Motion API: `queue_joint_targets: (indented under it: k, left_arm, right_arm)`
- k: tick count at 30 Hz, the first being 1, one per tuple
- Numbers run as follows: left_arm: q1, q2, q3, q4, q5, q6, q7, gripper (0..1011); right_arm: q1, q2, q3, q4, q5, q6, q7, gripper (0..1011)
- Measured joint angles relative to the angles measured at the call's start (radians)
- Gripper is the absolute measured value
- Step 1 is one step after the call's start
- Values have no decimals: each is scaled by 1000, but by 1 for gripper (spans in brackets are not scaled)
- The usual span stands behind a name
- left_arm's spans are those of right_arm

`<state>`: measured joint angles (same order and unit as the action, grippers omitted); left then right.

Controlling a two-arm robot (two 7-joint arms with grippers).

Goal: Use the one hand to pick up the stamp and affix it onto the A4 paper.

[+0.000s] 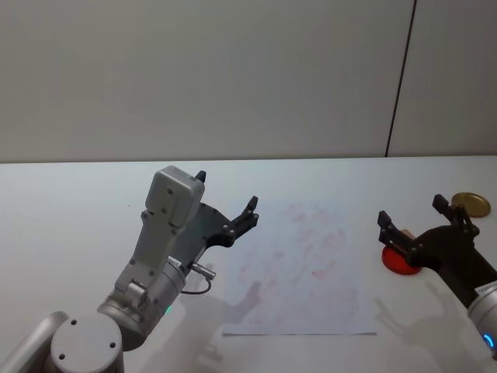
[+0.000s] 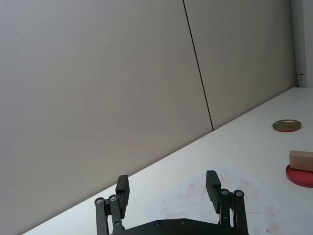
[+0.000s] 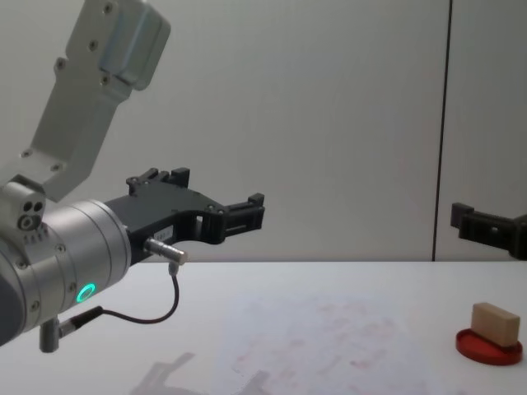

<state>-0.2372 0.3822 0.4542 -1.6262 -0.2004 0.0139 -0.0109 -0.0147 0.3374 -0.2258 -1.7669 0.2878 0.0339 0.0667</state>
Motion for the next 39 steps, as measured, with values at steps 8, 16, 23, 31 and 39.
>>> queue_joint_targets:
  k: [8, 16, 23, 31, 39]
  left_arm:
    - [0, 0, 0, 0, 0, 0, 0, 993]
    - [0, 0, 0, 0, 0, 0, 0, 993]
    - [0, 0, 0, 0, 0, 0, 0, 993]
    - [0, 0, 0, 0, 0, 0, 0, 993]
    - [0, 0, 0, 0, 0, 0, 0, 993]
  right_arm:
    - [0, 0, 0, 0, 0, 0, 0, 1001]
    - [0, 0, 0, 0, -1, 0, 0, 1001]
    - [0, 0, 0, 0, -1, 0, 0, 1001]
    - [1, 1, 3, 2, 0, 0, 1, 1001]
    - [3, 19, 26, 18, 30, -6, 0, 1001]
